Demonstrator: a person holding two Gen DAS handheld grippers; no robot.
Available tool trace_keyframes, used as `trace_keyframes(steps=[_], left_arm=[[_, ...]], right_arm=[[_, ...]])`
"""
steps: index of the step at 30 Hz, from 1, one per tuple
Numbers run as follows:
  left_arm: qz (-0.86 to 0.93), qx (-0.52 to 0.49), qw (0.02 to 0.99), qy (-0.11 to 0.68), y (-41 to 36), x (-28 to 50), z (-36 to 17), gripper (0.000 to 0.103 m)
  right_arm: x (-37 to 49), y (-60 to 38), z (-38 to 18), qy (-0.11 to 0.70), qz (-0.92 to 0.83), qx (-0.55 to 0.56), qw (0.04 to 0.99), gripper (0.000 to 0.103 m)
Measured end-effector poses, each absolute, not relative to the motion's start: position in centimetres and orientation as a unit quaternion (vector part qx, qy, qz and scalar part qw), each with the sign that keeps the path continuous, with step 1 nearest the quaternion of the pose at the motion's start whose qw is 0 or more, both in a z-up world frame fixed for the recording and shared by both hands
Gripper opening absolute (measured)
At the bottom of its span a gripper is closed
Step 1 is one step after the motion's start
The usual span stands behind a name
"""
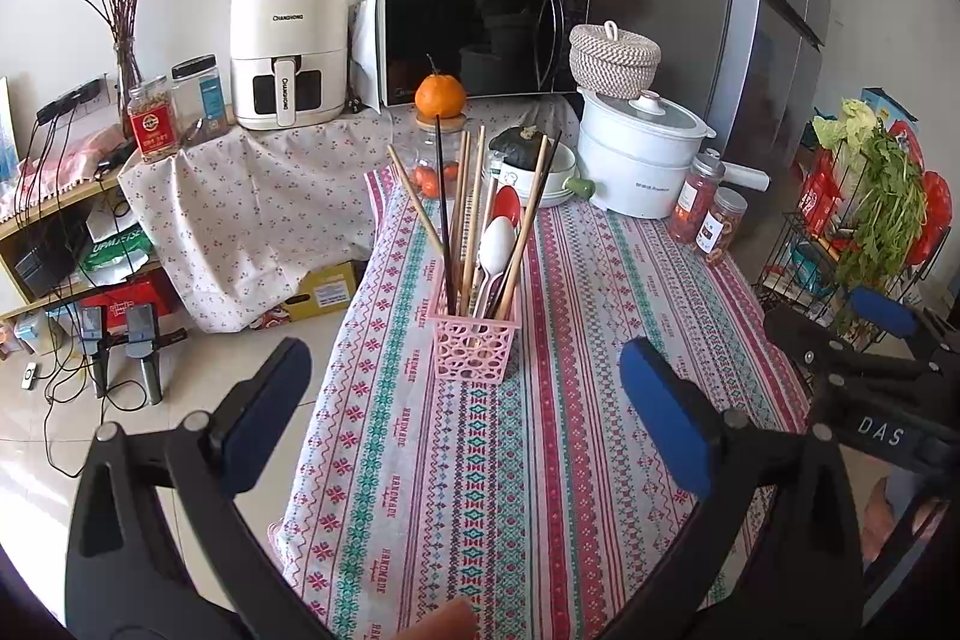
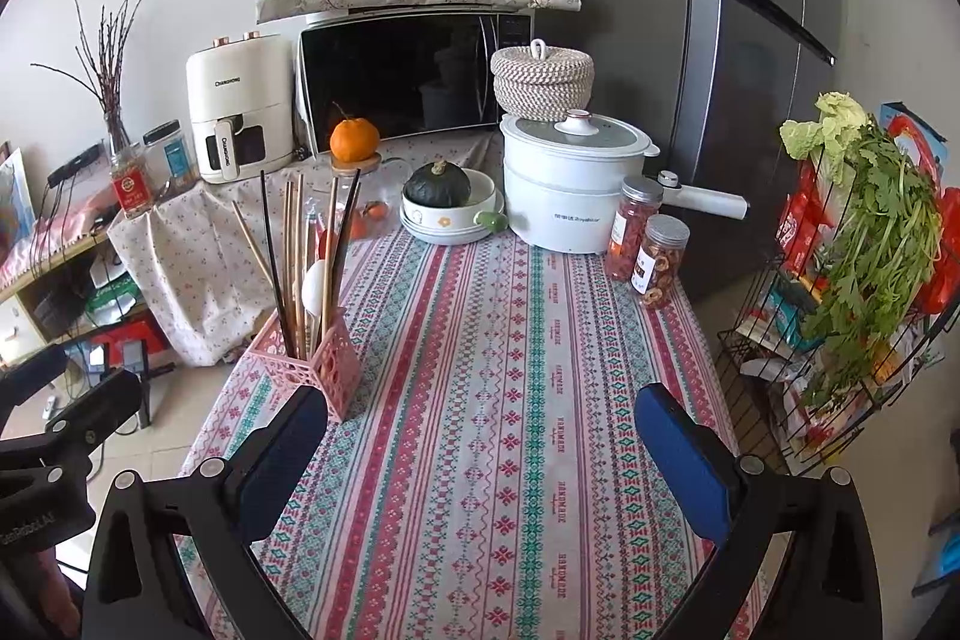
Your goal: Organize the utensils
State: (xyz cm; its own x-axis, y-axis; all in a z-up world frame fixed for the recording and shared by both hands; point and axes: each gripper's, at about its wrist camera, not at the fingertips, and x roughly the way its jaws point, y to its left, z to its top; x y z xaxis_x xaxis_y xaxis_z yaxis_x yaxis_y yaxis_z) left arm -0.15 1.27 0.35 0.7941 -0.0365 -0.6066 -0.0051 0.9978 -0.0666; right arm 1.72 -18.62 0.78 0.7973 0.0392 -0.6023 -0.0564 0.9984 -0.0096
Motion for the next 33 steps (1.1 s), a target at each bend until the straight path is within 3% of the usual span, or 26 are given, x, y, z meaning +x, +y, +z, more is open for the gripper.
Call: trace_keyframes(steps=[33], left_arm=[[-0.006, -0.034, 0.946, 0.323, 1.48, -0.06, 0.09, 0.102]], right_arm=[[1.84, -18.54, 0.78, 0.319, 0.022, -0.009, 0.947, 0.103]])
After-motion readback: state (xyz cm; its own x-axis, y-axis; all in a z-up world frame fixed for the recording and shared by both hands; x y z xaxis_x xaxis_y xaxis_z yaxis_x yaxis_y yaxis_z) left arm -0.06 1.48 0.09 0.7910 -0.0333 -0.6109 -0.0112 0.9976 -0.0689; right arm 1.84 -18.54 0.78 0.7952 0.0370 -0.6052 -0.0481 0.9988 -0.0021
